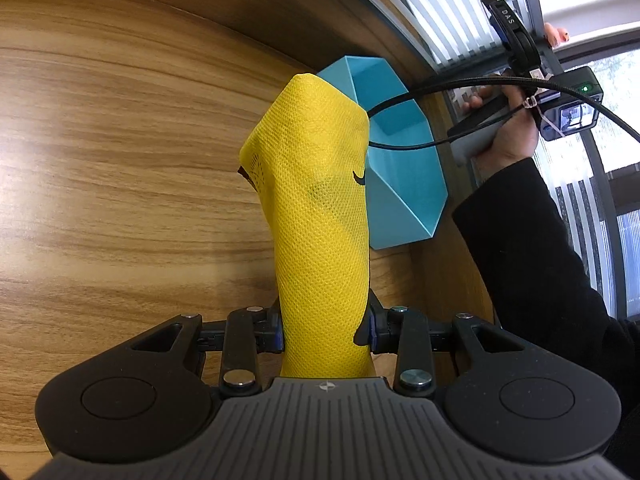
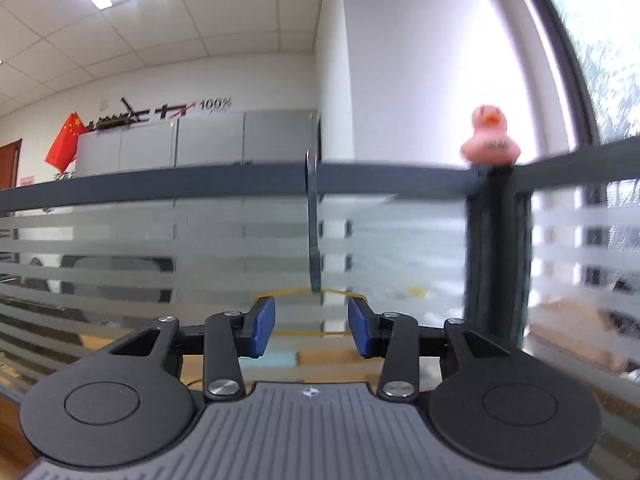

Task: Fold shopping bag

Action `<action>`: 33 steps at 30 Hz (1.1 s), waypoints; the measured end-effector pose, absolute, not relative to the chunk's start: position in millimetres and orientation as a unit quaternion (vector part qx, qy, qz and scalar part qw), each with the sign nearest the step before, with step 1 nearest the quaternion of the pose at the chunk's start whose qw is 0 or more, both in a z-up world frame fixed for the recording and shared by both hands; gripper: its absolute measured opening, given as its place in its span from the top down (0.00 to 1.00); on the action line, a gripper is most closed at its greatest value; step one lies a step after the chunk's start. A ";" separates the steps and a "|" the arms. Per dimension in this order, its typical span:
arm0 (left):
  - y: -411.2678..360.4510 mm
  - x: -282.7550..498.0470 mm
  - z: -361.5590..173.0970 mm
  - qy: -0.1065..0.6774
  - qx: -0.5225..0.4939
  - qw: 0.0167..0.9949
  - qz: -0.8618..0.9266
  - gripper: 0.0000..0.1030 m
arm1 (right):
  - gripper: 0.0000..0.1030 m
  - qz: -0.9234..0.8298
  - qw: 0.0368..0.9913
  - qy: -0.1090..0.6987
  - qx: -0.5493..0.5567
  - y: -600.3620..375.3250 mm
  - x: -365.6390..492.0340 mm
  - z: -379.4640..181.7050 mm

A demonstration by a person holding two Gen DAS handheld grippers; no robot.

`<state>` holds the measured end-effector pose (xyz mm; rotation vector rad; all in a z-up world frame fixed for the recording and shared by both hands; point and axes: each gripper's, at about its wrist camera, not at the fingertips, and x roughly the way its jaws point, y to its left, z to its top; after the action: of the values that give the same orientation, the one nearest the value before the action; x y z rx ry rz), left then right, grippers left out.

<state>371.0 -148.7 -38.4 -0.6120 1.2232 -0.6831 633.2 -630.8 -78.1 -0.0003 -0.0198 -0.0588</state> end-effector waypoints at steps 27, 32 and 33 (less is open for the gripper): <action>-124.4 349.5 13.3 0.475 -0.253 0.777 -0.325 0.64 | 0.24 0.084 0.994 -0.059 0.025 -613.2 486.7 3.4; -113.2 335.3 39.2 0.441 -0.226 0.800 -0.339 0.64 | 0.19 0.235 0.969 0.039 0.062 -607.3 462.7 39.5; -110.1 328.9 46.8 0.431 -0.221 0.805 -0.344 0.64 | 0.19 0.268 0.959 0.064 0.063 -604.0 457.8 46.6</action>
<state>328.9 -110.1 46.8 -0.4736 0.9224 -0.7357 457.8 -604.0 46.6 0.1268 0.1292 0.5440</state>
